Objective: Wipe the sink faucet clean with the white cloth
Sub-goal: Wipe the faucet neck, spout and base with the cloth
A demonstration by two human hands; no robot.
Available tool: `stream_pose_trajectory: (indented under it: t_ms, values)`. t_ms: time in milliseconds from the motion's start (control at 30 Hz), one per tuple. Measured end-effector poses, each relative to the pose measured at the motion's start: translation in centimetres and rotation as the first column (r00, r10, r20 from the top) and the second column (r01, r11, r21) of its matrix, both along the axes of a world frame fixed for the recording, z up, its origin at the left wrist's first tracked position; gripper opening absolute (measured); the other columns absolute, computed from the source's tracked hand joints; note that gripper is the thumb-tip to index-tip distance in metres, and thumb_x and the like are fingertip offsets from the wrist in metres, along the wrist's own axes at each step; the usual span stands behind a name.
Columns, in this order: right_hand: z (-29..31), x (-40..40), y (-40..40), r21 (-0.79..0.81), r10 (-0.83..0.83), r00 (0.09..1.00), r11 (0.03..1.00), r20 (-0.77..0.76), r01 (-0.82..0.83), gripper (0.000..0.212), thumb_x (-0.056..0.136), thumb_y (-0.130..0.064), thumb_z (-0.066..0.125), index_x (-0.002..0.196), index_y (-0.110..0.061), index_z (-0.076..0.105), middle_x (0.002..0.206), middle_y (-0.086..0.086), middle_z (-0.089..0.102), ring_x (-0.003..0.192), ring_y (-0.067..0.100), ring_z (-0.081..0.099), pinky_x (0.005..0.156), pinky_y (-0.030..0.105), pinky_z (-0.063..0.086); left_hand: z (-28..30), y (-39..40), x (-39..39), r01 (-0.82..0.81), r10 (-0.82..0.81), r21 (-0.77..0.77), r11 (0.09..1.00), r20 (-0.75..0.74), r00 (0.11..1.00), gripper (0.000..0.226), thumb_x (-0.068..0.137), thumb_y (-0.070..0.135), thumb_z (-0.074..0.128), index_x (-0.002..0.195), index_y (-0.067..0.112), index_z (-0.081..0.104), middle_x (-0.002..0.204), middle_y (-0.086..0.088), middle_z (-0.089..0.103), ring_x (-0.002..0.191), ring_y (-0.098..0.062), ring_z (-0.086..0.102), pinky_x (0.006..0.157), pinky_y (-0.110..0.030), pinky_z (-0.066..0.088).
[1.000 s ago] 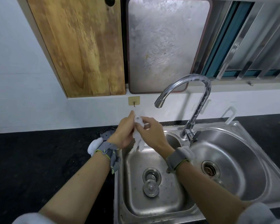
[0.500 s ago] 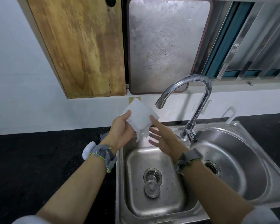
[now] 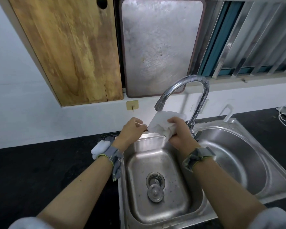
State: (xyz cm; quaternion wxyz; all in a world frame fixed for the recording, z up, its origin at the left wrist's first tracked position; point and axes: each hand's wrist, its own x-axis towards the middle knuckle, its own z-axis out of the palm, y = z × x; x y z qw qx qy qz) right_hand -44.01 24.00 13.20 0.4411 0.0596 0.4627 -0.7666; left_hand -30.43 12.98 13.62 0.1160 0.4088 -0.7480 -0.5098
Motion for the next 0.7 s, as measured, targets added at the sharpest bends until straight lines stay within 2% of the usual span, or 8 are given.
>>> stream_pose_trajectory:
  t_ms: [133, 200, 267, 333, 400, 500, 600, 700]
  values:
    - [0.8, -1.7, -0.4, -0.004, -0.085, 0.996, 0.996, -0.028, 0.085, 0.012, 0.083, 0.007, 0.047, 0.086, -0.004, 0.049, 0.080, 0.020, 0.052, 0.068, 0.036, 0.054, 0.093, 0.064, 0.048, 0.4, 0.3, -1.7, -0.093, 0.107, 0.079, 0.992, -0.184, 0.977, 0.016, 0.099, 0.021, 0.043, 0.108, 0.018, 0.056, 0.107, -0.005, 0.063, 0.081, -0.015, 0.065, 0.072, -0.032, 0.057]
    - [1.1, -1.8, -0.8, -0.047, -0.073, 0.995, 0.996, -0.064, 0.070, 0.009, 0.085, 0.002, 0.049, 0.089, -0.005, 0.053, 0.081, 0.017, 0.055, 0.068, 0.032, 0.057, 0.094, 0.057, 0.050, 0.7, 0.4, -2.8, -0.160, 0.183, 0.116, 0.980, -0.238, 0.954, 0.022, 0.100, 0.019, 0.037, 0.111, 0.017, 0.056, 0.106, -0.005, 0.063, 0.079, -0.013, 0.063, 0.070, -0.030, 0.056]
    - [1.6, -1.0, -1.4, -0.173, 0.007, 0.998, 0.985, -0.057, -0.017, 0.020, 0.091, -0.010, 0.048, 0.107, -0.003, 0.059, 0.098, 0.019, 0.062, 0.088, 0.034, 0.063, 0.097, 0.051, 0.048, 0.8, 0.5, -3.6, -0.221, 0.245, 0.116, 0.968, -0.258, 0.935, 0.026, 0.101, 0.019, 0.034, 0.114, 0.016, 0.056, 0.108, -0.006, 0.062, 0.086, -0.017, 0.063, 0.076, -0.035, 0.055]
    - [1.9, 0.0, -2.0, -0.333, 0.110, 0.994, 0.937, -0.006, -0.106, 0.039, 0.098, -0.029, 0.043, 0.123, -0.002, 0.056, 0.114, 0.020, 0.061, 0.109, 0.035, 0.057, 0.111, 0.053, 0.036, 0.8, 0.6, -4.2, -0.275, 0.283, 0.068, 0.959, -0.259, 0.924, 0.029, 0.101, 0.021, 0.033, 0.116, 0.016, 0.058, 0.113, -0.007, 0.061, 0.100, -0.023, 0.061, 0.090, -0.042, 0.053]
    - [2.3, 0.6, -2.5, -0.425, 0.151, 0.982, 0.901, 0.109, -0.091, 0.052, 0.100, -0.044, 0.038, 0.127, -0.002, 0.054, 0.124, 0.020, 0.058, 0.121, 0.033, 0.051, 0.117, 0.054, 0.027, 0.7, 0.6, -4.6, -0.328, 0.317, 0.010, 0.945, -0.286, 0.904, 0.027, 0.100, 0.022, 0.034, 0.112, 0.021, 0.058, 0.116, -0.003, 0.060, 0.107, -0.022, 0.055, 0.095, -0.036, 0.046]
    - [2.5, 0.5, -3.0, -0.431, 0.177, 0.958, 0.900, 0.224, -0.066, 0.055, 0.101, -0.043, 0.038, 0.138, -0.004, 0.051, 0.140, 0.021, 0.053, 0.133, 0.036, 0.047, 0.115, 0.048, 0.034, 0.8, 0.6, -5.0, -0.372, 0.349, -0.007, 0.928, -0.333, 0.876, 0.020, 0.100, 0.028, 0.036, 0.107, 0.026, 0.055, 0.113, 0.005, 0.059, 0.105, -0.015, 0.053, 0.089, -0.026, 0.037]
    - [2.7, 0.0, -3.6, -0.397, 0.223, 0.947, 0.910, 0.233, -0.116, 0.048, 0.102, -0.042, 0.040, 0.129, -0.005, 0.057, 0.126, 0.019, 0.061, 0.118, 0.033, 0.059, 0.097, 0.038, 0.050, 1.1, 0.6, -5.3, -0.360, 0.349, 0.040, 0.932, -0.363, 0.864, 0.020, 0.100, 0.034, 0.037, 0.103, 0.029, 0.057, 0.107, 0.009, 0.062, 0.099, -0.011, 0.058, 0.083, -0.027, 0.042]
    - [3.0, -0.7, -4.4, -0.417, 0.333, 0.923, 0.879, 0.190, -0.231, 0.050, 0.102, -0.048, 0.036, 0.107, -0.004, 0.060, 0.091, 0.013, 0.064, 0.077, 0.021, 0.061, 0.069, 0.028, 0.050, 1.3, 0.7, -5.4, -0.364, 0.348, 0.033, 0.931, -0.390, 0.853, 0.019, 0.100, 0.032, 0.040, 0.103, 0.027, 0.057, 0.092, 0.018, 0.066, 0.087, 0.000, 0.061, 0.072, -0.019, 0.046]
